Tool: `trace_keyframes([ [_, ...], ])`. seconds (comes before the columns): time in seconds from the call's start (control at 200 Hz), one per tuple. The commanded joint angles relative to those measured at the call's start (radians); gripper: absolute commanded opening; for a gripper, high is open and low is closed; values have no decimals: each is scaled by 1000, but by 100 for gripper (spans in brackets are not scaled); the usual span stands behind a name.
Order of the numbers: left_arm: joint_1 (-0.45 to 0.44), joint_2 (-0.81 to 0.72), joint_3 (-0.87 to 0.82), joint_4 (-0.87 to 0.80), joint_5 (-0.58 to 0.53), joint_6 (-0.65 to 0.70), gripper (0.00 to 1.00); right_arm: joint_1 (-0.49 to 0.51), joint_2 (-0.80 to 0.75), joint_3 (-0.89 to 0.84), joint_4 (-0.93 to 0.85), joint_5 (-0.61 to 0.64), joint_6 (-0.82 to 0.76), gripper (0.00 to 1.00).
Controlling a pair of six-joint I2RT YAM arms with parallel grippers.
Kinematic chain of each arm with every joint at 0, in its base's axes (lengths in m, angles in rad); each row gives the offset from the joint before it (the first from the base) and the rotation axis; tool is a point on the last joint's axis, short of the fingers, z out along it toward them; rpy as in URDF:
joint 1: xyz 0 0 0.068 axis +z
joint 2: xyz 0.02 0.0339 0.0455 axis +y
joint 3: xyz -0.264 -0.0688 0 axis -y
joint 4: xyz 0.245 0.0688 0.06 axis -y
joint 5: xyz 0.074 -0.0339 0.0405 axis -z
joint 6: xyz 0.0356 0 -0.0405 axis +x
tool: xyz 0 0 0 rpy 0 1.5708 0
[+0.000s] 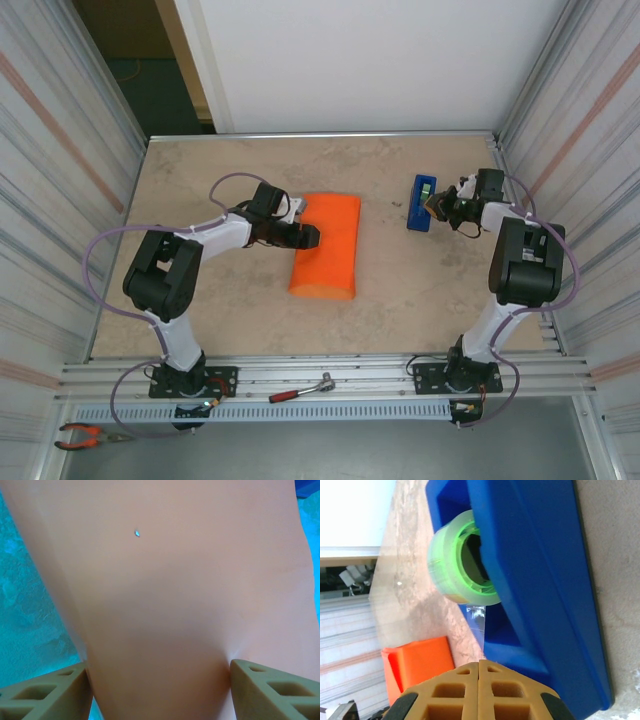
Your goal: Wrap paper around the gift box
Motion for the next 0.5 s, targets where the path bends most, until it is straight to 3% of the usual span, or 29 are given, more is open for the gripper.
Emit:
trace_keyframes([
  [0.0,-30,72,-38,-129,-89,34,69,9,-67,-16,40,-66,46,0],
  [0.496,-35,75,-39,-129,-90,36,69,6,-182,-122,83,-66,100,0],
])
